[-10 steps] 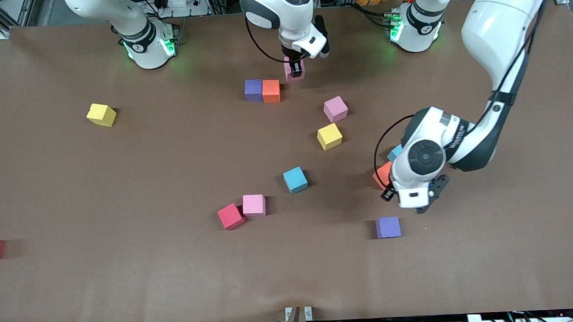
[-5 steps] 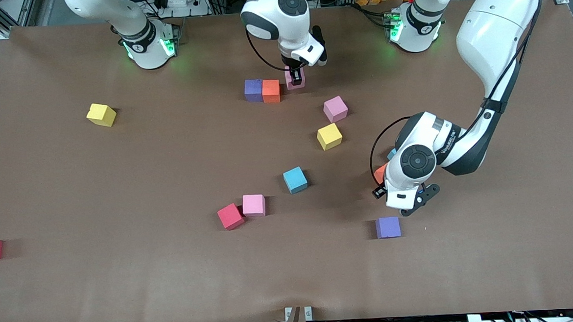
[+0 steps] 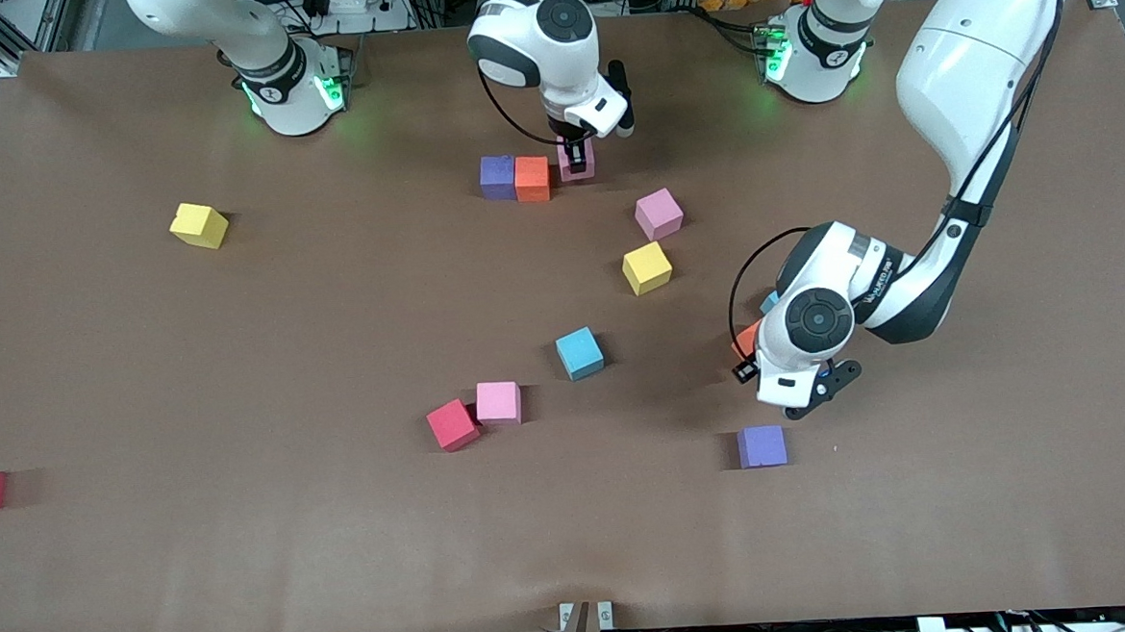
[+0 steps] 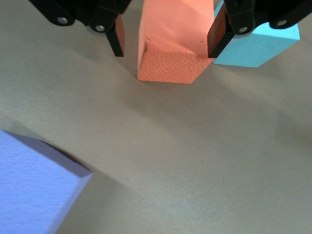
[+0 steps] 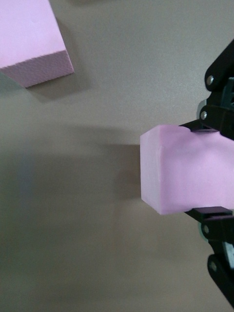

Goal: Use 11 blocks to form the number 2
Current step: 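Lower the pink block beside the orange block with the right gripper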

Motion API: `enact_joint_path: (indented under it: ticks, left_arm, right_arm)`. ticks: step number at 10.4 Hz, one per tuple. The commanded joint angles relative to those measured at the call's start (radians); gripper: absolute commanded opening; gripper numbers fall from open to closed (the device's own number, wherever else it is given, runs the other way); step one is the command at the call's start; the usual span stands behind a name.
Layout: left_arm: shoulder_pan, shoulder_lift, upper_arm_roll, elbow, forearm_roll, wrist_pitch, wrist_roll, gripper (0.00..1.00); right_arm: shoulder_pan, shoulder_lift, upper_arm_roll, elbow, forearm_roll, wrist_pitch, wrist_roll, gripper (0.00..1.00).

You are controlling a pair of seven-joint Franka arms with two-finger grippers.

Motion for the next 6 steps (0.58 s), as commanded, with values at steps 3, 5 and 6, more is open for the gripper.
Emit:
enact_joint_path:
  ticks: [3,5,6]
  left_arm:
    - [0.047,-0.065,-0.027,-0.116,0.022,0.063,0.002,0.77]
    - [0.047,-0.085,-0.028,-0.121,0.01,0.063,-0.013,0.77]
    - [0.047,-0.094,-0.03,-0.121,0.007,0.062,-0.027,0.77]
  right_arm:
    - [-0.003,-0.001,0.0,-0.057,-0.035,0.099,0.024,0.0]
    - [-0.003,0.004,-0.005,-0.063,-0.035,0.101,0.024,0.0]
    - [-0.003,0.004,-0.006,-0.065,-0.035,0.099,0.024,0.0]
